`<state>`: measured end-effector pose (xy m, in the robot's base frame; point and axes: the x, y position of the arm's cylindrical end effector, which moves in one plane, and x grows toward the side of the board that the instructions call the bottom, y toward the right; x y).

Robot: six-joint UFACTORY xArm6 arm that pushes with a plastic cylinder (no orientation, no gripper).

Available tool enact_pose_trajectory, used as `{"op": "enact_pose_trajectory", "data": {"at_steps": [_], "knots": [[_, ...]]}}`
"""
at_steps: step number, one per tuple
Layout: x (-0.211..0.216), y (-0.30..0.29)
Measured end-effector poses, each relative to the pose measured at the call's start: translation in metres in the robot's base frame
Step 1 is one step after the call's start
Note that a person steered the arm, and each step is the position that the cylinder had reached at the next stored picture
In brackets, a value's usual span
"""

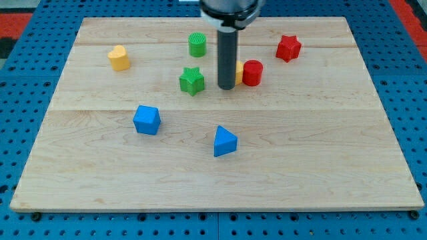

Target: Move yellow hexagon in between green circle and red circle

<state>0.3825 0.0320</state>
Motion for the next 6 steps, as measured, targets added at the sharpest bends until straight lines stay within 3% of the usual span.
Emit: {"op": "enact_pose_trajectory", "data": {"at_steps": [2, 3, 4, 5, 6], "knots": [[-0.005, 0.084], [-0.024, 0.092], [0.006, 0.076], [0.026, 0.011], [-0.013, -0.003]]}}
